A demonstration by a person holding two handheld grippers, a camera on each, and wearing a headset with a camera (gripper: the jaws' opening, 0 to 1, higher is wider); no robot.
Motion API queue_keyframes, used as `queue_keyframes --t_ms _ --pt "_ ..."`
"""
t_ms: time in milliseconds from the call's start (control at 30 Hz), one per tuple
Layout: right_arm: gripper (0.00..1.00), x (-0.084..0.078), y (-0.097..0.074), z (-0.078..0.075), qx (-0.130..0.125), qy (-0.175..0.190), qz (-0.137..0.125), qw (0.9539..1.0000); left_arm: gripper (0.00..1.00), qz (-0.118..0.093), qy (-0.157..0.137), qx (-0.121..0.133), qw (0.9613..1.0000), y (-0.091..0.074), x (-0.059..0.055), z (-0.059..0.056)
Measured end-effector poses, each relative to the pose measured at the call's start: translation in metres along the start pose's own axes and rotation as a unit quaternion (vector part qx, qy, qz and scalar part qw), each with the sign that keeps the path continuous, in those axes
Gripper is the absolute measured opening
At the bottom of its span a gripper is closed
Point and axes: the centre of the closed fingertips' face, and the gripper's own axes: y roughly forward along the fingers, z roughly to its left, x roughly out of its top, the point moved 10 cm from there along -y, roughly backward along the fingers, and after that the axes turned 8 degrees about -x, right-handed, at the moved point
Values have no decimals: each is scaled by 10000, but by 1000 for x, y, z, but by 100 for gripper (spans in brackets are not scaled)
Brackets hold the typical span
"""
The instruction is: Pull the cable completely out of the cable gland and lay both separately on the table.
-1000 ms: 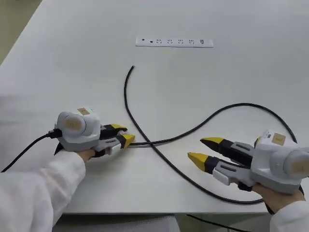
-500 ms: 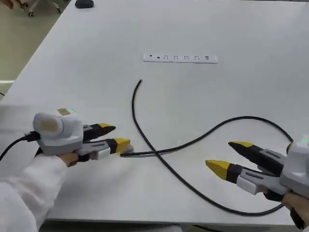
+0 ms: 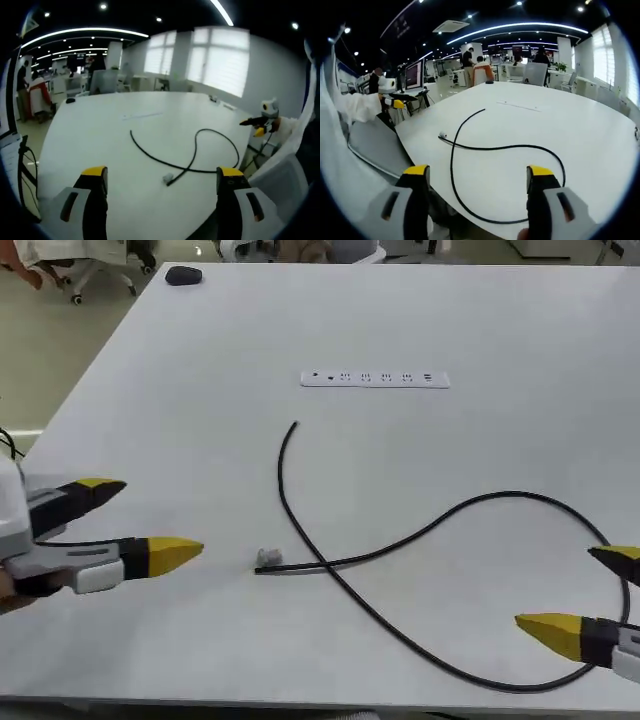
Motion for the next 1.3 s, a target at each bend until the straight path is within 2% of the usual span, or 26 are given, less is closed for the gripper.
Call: queue_keyframes --t_ms 100,267,467,533,600,667,733,833,967,1067,1300 --pt "83 1 -20 -6 -191 -12 58 9998 93 93 -167 102 9998 -22 2 -2" --pt "85 1 -47 -18 -366 -53 192 9991 95 102 -212 246 9994 -45 6 -13" --pt "86 4 -53 -24 -449 -97 246 9986 97 172 -233 294 9991 -58 10 -27" --pt "86 1 -52 -25 -448 -68 272 9986 96 168 -58 287 9994 -57 8 -30" --pt "86 -2 -50 -27 -456 -43 342 9984 95 181 -93 307 9993 -52 4 -34" --pt "86 -5 -48 -27 -455 -28 384 9982 96 331 -217 144 9991 -47 -1 -40" --pt "86 -5 -47 -26 -413 -21 407 9983 96 423 -137 89 9990 -44 -2 -45" --pt "86 -9 -44 -26 -349 -49 457 9983 96 513 -121 38 9986 -41 -2 -46" --pt "86 -12 -41 -28 -337 -13 535 9980 95 472 -217 18 9987 -40 1 -50" --pt "86 -12 -40 -27 -307 -46 543 9980 95 520 -215 14 9984 -38 1 -53" --pt "85 -13 -40 -29 -289 -71 592 9978 95 573 -233 5 9981 -39 -1 -54"
